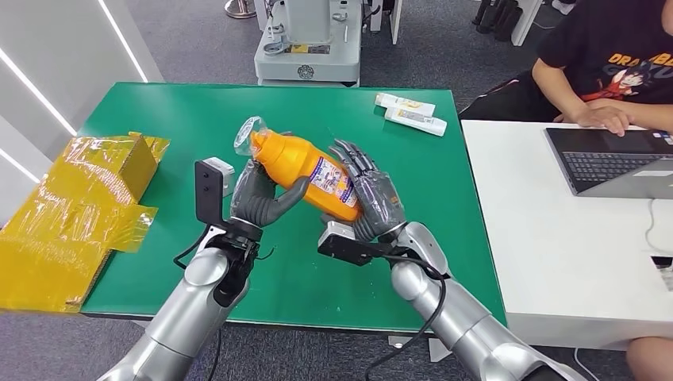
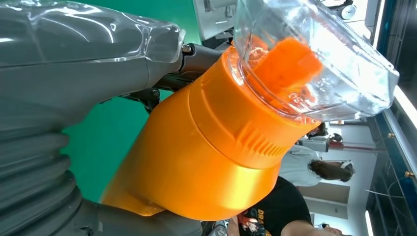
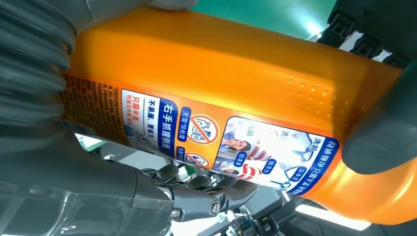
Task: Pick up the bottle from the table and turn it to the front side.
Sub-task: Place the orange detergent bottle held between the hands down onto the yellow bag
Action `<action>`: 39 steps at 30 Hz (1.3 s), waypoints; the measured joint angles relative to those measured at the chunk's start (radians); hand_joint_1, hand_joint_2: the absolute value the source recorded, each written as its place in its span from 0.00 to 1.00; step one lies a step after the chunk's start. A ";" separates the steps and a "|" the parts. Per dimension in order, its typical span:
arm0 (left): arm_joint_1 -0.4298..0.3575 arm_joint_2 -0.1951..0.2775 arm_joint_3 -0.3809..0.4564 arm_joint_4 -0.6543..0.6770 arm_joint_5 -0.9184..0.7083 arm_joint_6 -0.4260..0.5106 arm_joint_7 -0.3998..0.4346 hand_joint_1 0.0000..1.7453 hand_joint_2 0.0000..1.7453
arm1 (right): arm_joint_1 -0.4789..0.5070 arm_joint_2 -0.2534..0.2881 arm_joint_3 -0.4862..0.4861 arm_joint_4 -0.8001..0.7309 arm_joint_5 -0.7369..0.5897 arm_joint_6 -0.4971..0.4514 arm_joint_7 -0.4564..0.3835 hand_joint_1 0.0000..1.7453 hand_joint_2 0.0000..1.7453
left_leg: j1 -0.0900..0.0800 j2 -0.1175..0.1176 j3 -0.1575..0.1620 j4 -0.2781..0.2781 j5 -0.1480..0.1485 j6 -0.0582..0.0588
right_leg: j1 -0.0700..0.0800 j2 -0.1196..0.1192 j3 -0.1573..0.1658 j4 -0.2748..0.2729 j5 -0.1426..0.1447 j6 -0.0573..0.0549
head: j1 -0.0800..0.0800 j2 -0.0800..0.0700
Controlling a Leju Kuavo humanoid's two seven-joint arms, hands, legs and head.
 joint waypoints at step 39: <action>0.112 0.065 0.112 -0.143 -0.166 0.131 0.008 1.00 1.00 | 0.354 -0.059 -0.064 -0.627 0.127 -0.126 0.159 0.00 1.00 | 0.000 0.000 -0.001 0.000 0.000 0.000 | 0.000 0.000 -0.001 0.000 0.000 0.000 | 0.000 0.000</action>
